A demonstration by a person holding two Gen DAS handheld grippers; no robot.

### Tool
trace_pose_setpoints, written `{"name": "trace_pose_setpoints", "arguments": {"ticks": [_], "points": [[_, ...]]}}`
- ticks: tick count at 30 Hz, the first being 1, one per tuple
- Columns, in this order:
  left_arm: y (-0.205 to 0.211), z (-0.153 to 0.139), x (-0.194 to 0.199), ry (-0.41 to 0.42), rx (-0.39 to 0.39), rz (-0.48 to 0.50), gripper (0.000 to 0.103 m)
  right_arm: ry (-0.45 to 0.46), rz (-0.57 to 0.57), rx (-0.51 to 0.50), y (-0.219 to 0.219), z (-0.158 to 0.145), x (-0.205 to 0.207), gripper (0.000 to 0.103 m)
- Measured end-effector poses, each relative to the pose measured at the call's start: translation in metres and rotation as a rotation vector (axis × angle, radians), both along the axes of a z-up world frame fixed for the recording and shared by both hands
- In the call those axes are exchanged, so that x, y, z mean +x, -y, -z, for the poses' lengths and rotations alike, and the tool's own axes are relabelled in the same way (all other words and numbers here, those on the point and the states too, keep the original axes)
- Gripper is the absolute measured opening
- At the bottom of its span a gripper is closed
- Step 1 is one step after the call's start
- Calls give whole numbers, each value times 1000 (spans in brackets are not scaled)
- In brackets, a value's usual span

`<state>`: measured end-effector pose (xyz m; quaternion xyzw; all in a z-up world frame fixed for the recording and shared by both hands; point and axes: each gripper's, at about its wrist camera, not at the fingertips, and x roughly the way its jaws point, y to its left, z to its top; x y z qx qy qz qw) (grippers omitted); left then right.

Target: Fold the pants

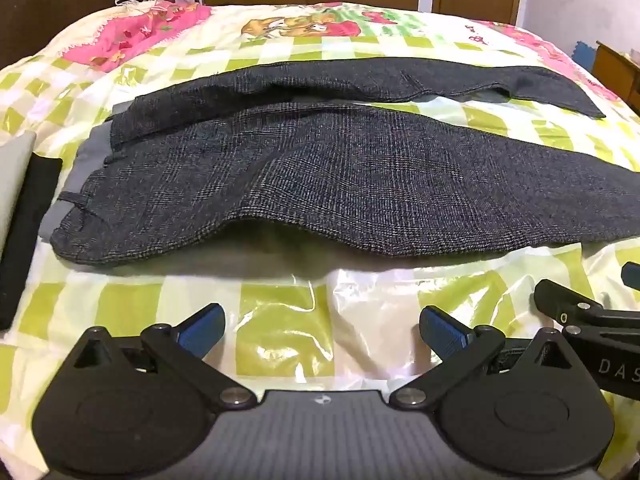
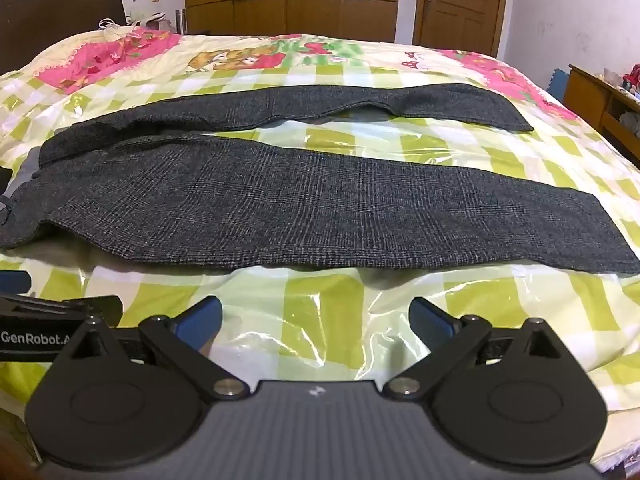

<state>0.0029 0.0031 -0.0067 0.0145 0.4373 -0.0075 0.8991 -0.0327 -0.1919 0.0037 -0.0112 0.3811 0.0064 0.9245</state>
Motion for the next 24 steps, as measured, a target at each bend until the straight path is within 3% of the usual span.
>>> {"name": "trace_pose_setpoints", "arguments": {"ticks": [24], "points": [[8, -7, -7, 1, 72, -8, 103, -4, -13, 22, 3, -2, 1, 99]]}}
